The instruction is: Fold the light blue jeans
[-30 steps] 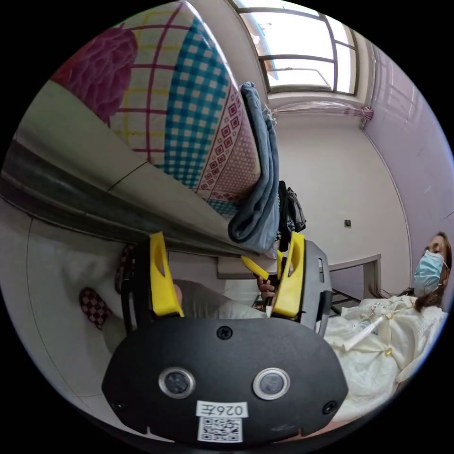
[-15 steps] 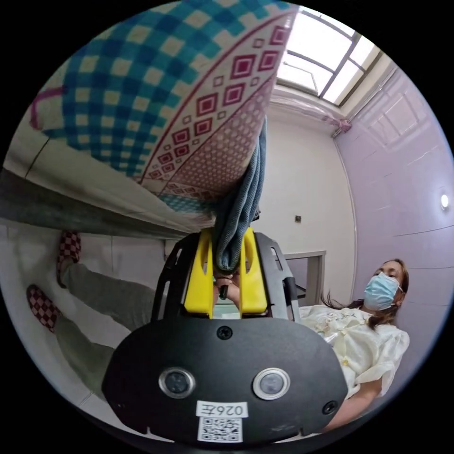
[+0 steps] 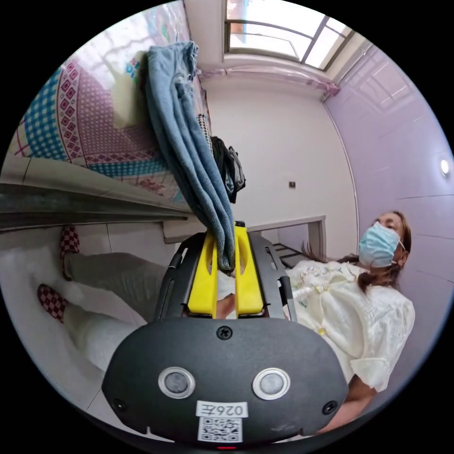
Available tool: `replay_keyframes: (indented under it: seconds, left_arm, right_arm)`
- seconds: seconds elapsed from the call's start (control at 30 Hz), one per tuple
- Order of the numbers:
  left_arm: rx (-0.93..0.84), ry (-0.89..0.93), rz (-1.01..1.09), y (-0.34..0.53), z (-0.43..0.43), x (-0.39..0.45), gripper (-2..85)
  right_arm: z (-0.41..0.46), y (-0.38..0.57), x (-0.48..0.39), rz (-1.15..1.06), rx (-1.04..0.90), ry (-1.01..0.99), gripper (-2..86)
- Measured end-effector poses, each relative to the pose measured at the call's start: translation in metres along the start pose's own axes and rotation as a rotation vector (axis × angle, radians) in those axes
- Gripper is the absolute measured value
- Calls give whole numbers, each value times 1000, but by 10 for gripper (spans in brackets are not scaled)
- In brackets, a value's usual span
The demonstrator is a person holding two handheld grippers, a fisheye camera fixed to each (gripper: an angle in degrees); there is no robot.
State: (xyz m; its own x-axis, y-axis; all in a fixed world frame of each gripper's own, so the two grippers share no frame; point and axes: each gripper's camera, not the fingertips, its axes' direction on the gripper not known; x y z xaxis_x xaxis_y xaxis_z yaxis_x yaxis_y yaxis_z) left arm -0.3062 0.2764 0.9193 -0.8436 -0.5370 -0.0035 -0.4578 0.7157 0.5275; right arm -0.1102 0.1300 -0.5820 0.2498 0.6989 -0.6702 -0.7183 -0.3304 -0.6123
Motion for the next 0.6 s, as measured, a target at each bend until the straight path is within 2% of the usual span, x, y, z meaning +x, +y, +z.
replay_keyframes:
  seconds: [0.13, 0.27, 0.43, 0.6]
  left_arm:
    - [-124, -43, 90, 23, -1, 53, 58]
    - [-162, -48, 210, -2, -6, 97, 59]
    - [-136, 12, 348, -93, -21, 132, 59]
    - [-39, 87, 245, -195, -37, 101, 58]
  right_arm:
    - [-28, 19, -35, -15, -50, -31, 14]
    - [-46, -11, -80, -93, -52, -30, 16]
    - [-43, -98, -102, -150, -45, -78, 17]
    - [-9, -212, -84, -137, -80, -50, 18]
